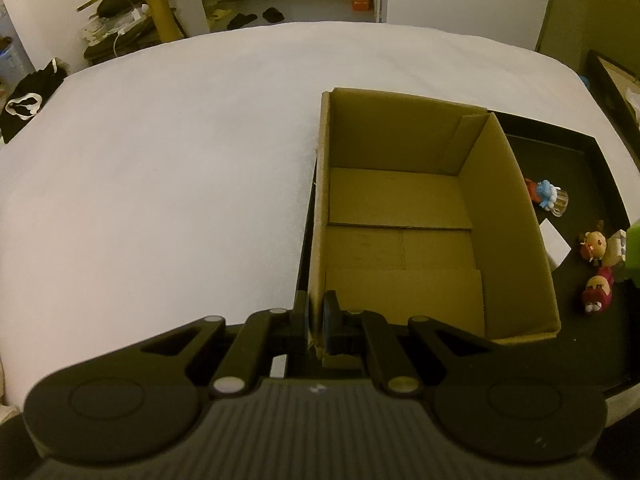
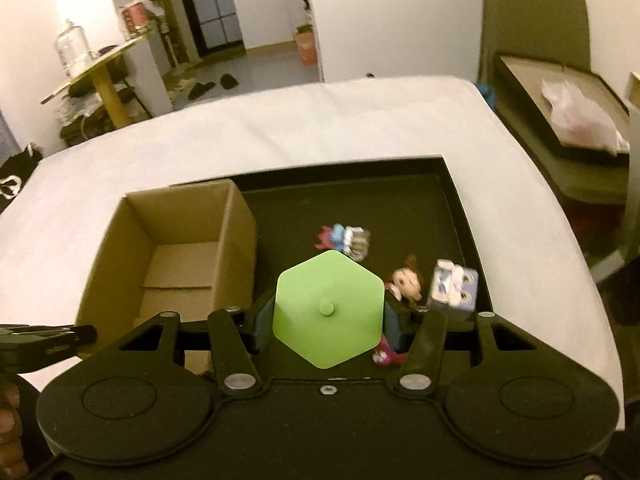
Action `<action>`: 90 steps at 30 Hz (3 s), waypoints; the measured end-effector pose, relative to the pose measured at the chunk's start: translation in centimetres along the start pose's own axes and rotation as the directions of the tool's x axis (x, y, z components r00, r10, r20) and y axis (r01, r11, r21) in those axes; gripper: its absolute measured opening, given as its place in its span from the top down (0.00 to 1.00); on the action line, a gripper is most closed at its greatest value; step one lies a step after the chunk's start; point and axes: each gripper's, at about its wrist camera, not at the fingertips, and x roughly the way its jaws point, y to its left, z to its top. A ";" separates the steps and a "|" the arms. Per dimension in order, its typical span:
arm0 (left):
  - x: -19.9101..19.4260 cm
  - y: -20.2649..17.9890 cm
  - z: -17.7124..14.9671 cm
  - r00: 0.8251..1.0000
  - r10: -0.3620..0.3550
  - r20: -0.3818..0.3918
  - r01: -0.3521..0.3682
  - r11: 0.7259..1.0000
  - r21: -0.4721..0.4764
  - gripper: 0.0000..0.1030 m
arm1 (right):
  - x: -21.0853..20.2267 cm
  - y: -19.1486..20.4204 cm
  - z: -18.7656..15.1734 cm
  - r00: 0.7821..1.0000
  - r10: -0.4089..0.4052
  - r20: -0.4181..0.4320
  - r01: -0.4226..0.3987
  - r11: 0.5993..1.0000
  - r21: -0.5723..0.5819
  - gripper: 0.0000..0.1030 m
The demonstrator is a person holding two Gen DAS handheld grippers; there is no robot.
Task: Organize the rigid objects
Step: 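Carry the green block over the cardboard box and release it inside, then move the right tool back over the tray toward the pink plush figure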
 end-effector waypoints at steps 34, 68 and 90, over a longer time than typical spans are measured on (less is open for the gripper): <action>0.6 2.8 0.7 0.993 -0.110 0.038 0.114 0.985 -0.128 0.93 | 1.9 9.5 4.5 0.987 0.150 0.049 -0.137 0.968 -0.208 0.49; 0.9 3.2 1.1 0.990 -0.139 0.015 0.139 0.976 -0.167 0.91 | 3.8 8.2 5.2 0.978 0.183 -0.096 -0.189 0.981 -0.053 0.36; 0.4 1.1 1.0 0.997 -0.072 0.007 0.072 0.995 -0.068 0.52 | 2.9 0.3 1.0 0.992 0.072 -0.099 -0.064 0.995 0.082 0.36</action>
